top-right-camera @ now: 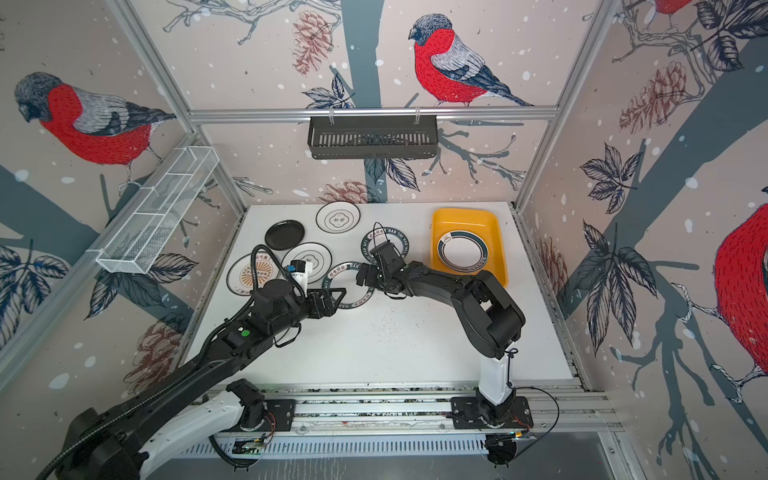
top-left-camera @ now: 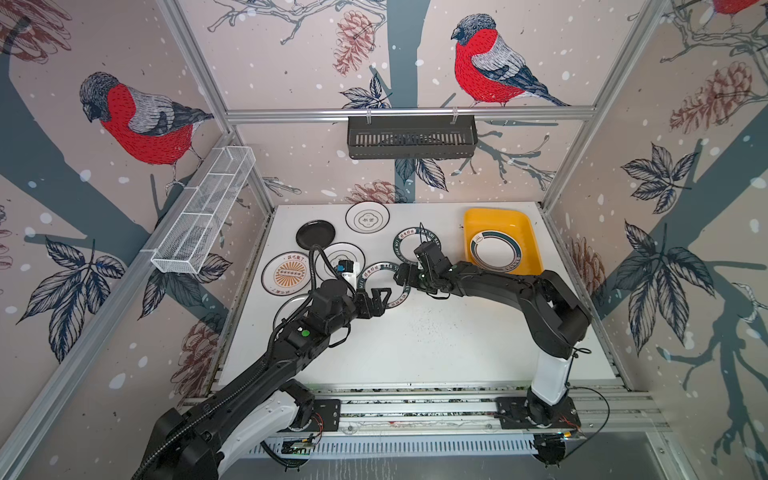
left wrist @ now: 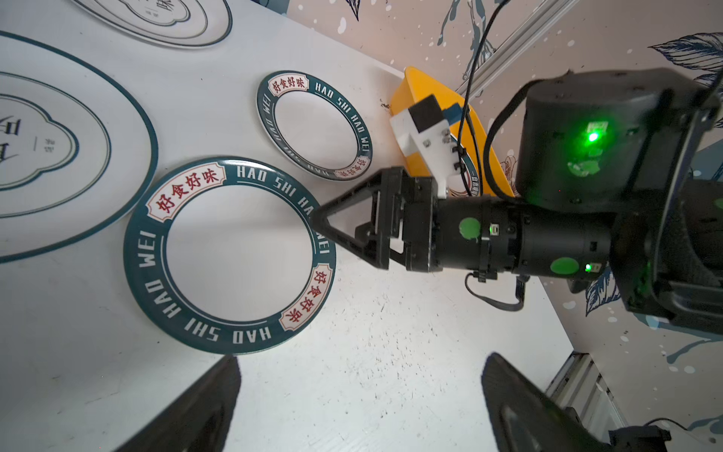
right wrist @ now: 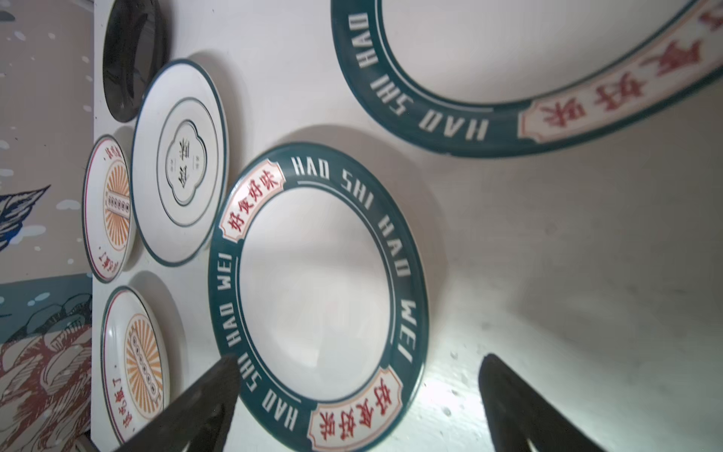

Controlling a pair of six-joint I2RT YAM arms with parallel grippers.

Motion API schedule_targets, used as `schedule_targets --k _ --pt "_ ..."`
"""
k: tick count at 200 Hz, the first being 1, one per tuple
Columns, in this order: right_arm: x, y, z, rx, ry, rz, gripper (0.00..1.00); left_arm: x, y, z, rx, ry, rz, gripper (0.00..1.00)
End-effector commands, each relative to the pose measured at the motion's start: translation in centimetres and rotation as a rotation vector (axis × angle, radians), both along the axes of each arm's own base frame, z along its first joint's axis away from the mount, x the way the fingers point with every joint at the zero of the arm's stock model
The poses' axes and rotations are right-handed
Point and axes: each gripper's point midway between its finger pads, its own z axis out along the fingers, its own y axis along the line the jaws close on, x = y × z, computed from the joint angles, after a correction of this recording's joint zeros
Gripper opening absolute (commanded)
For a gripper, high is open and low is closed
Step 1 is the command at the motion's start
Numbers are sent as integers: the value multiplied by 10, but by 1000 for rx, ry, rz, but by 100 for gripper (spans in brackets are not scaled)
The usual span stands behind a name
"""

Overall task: Place the plates into the plastic bin on the countertop
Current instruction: 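Lower the right gripper and pinch the green plate's rim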

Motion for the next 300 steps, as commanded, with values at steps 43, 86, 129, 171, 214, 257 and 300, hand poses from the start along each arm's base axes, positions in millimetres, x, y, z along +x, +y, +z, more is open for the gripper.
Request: schedule_targets --k 43,86,129,171,214,257,300 --pt "-27 9 7 132 17 106 96 27 -4 22 7 -112 4 97" --pt "-25 19 -6 220 62 107 89 31 -11 20 4 -106 -24 96" --pt "-22 13 -22 230 107 38 80 32 -10 20 5 -106 -28 97" --pt "-19 9 -32 264 128 -53 62 32 -10 20 5 -106 -27 96" --pt "-19 -1 -44 237 140 -140 42 33 -8 19 15 -102 -19 96" --pt "-18 -5 -51 250 149 -191 25 33 -11 20 5 -102 -30 97" --pt "-18 -5 -55 251 147 -208 14 32 -10 19 1 -98 -30 96"
